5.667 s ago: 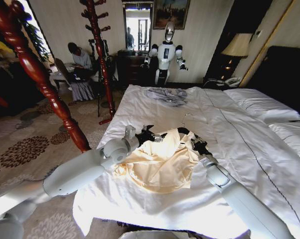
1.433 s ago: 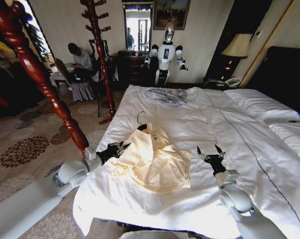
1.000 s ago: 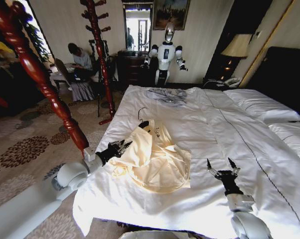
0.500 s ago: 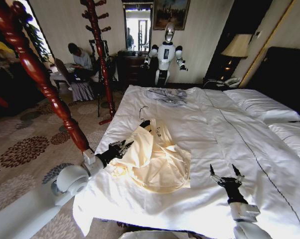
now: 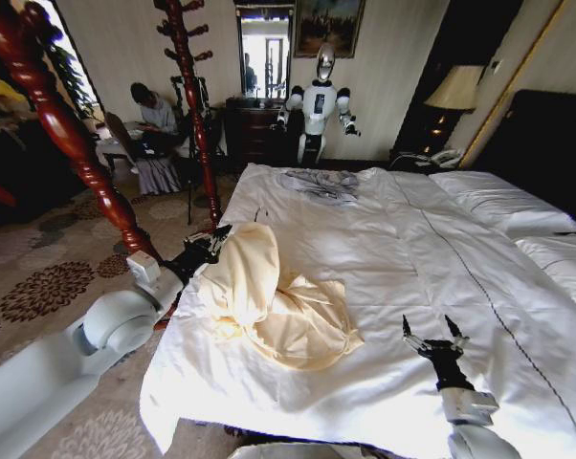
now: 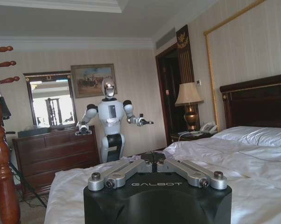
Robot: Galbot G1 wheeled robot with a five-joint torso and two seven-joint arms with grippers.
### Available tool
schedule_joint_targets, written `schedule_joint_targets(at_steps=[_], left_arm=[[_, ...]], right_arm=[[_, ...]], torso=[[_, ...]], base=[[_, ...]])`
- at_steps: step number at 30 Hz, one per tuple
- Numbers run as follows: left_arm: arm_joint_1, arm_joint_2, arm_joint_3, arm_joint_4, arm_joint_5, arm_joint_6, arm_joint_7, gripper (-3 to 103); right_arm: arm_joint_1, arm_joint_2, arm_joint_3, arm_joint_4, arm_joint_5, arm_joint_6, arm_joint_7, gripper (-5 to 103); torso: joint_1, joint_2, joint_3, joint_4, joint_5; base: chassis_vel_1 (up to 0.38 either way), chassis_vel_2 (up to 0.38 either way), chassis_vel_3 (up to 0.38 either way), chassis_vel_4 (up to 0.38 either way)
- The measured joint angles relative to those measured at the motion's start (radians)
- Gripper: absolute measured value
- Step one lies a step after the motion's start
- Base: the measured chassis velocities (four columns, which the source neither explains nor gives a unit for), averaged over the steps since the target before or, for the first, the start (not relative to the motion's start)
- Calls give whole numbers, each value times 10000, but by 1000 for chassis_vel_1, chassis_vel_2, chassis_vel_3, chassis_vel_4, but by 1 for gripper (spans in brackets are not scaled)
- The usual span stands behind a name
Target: Pick up the clothes from the bed and hang them on the clothes hanger.
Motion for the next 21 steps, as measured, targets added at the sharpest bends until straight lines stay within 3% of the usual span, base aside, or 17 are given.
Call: schedule_joint_targets(at_steps=[4,15,19,21], left_arm=[[251,-20,0,-21,20,18,58,0],[2608,-812,-800,-524,758,226,27,-3],[3545,-1342,-1100,-766,694,351,-286,7],[3690,-1683,-1214,-669,294,438,-560,17]], right_arm=[[2,-2,-3,-2,3,-4,2,100],[5,-6,-10,-6,6,-12,10,100],[5,-7,-12,-6,6,-15,12,100],[6,-8,-13,-6,6,-15,12,100]], torso=[[0,0,0,0,-1],[0,0,0,1,-2],[-1,0,-1,3,-2],[-1,0,-1,3,-2]], base=[[0,0,0,0],[0,0,0,0],[0,0,0,0],[0,0,0,0]])
